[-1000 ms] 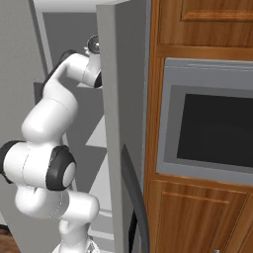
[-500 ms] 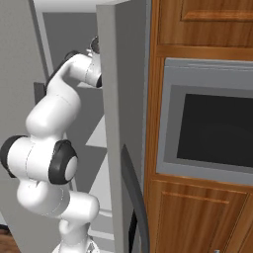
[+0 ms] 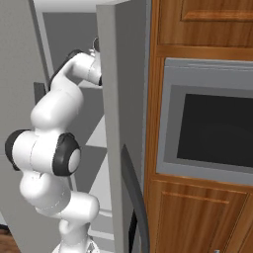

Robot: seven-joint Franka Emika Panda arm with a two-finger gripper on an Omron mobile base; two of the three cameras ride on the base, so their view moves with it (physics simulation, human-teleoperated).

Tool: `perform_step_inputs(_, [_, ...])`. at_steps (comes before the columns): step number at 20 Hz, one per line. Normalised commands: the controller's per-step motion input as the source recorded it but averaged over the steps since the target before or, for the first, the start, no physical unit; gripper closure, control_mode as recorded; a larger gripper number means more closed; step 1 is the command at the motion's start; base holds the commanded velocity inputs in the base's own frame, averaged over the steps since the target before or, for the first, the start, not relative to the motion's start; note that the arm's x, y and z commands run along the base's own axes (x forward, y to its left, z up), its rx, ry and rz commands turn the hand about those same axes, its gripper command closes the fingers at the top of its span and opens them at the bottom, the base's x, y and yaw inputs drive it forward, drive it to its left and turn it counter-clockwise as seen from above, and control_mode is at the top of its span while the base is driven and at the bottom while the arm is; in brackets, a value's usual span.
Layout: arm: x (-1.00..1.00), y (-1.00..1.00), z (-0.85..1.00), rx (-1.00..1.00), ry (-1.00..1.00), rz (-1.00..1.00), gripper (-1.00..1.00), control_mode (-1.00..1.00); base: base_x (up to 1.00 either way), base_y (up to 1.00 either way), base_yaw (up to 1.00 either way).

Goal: Take the eggplant and bell pepper out of the freezer and place them in the tupperware container on the counter. Then put the tupperware containing the vegetables back in the freezer.

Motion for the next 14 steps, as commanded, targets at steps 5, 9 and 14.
perform_step_inputs(5, [0.24,0.00,-0.11,0.00,0.02,0.00,-1.00,-1.00,0.00,0.00,0.00])
perform_step_inputs(9, [0.14,0.00,-0.21,0.00,0.04,0.00,-1.00,-1.00,0.00,0.00,0.00])
perform_step_inputs(14, [0.18,0.00,-0.30,0.00,0.06,0.00,-1.00,-1.00,0.00,0.00,0.00])
